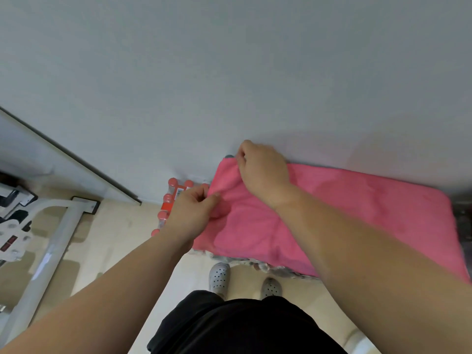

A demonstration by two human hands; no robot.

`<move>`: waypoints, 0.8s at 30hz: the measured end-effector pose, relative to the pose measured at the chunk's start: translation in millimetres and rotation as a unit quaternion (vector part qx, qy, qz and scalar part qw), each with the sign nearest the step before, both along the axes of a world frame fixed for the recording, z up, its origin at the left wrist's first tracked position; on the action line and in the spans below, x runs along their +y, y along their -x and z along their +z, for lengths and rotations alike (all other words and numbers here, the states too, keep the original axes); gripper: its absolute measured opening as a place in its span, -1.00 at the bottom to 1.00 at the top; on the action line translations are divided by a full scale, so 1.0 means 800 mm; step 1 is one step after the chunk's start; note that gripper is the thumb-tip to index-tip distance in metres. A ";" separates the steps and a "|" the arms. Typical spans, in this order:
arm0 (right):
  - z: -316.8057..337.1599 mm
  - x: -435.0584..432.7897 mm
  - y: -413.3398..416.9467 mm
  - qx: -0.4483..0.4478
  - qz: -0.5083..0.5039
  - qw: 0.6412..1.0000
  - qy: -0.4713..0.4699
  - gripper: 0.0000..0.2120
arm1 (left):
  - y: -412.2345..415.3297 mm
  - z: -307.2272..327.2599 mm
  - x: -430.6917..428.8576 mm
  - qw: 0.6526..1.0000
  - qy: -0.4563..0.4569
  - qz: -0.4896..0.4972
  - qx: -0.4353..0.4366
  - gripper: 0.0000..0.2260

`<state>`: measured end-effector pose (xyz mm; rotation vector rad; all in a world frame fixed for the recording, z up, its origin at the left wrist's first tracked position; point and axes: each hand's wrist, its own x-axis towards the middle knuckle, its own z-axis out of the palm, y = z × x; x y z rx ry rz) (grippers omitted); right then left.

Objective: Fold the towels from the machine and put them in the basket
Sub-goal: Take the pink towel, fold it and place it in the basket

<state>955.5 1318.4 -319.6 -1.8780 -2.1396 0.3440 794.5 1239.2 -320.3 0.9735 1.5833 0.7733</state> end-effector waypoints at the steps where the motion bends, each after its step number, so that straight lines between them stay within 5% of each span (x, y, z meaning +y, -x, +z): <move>1: -0.006 -0.008 0.003 0.000 0.019 0.999 0.031 -0.75 | 0.004 -0.005 0.002 0.999 -0.003 -0.012 0.030 -0.68; 7: -0.021 -0.053 0.025 -0.079 0.098 0.975 0.186 -0.46 | 0.039 -0.018 0.020 0.981 -0.011 -0.131 0.144 -0.78; 14: -0.010 -0.057 0.049 -0.119 0.045 0.988 0.091 -0.54 | 0.068 -0.035 0.013 0.977 0.065 -0.181 0.087 -0.78; 16: -0.006 -0.046 0.068 -0.103 0.073 0.982 0.140 -0.52 | 0.077 -0.037 0.009 0.976 0.079 -0.192 0.060 -0.85; 19: -0.013 -0.035 0.100 -0.224 0.090 0.948 0.208 -0.50 | 0.087 -0.041 0.004 0.977 0.094 -0.192 0.029 -0.89; 24: -0.020 -0.032 0.120 -0.308 0.069 0.935 0.159 -0.65 | 0.094 -0.054 0.001 0.976 0.103 -0.189 -0.015 -0.84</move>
